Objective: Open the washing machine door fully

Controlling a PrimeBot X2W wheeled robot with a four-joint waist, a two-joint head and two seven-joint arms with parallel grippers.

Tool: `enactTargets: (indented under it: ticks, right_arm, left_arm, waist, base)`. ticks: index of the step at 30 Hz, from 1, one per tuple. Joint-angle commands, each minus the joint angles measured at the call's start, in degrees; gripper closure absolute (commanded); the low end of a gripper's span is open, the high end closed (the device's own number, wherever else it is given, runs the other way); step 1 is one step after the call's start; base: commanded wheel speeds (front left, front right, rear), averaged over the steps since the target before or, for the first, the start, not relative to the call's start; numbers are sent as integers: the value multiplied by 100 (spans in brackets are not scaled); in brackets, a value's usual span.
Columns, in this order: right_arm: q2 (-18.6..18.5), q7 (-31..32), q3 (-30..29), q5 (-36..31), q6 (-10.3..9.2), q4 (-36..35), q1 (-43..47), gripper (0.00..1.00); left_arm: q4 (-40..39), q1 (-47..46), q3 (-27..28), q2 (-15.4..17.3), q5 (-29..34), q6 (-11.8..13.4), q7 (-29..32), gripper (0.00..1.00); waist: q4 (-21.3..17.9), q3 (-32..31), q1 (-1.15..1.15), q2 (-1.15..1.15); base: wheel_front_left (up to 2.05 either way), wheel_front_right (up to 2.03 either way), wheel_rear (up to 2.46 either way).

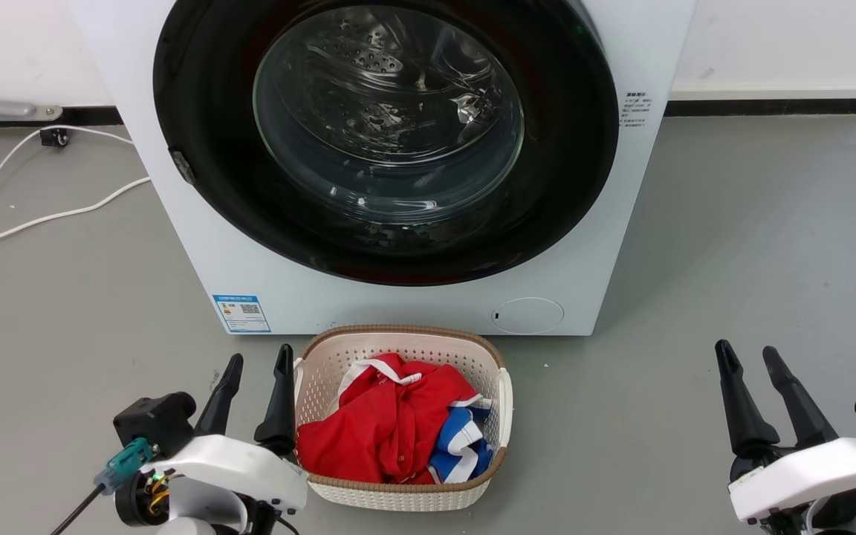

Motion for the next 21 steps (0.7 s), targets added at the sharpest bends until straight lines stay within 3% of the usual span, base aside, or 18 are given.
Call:
enactTargets:
  ticks: [1, 21]
  right_arm:
    - [-24, 13, 1, -179, 12, -111, -6, 0]
    - [29, 11, -4, -1286, 13, -362, 163, 0]
  left_arm:
    - [-73, -116, -41, 47, 156, 31, -52, 0]
    - [148, -157, -191, 84, 1018, 105, -341, 0]
  waist:
    - [-2, -1, 0, 0]
    - [27, -15, 0, 0]
  base:
    - [0, 0, 0]
    - [0, 0, 0]
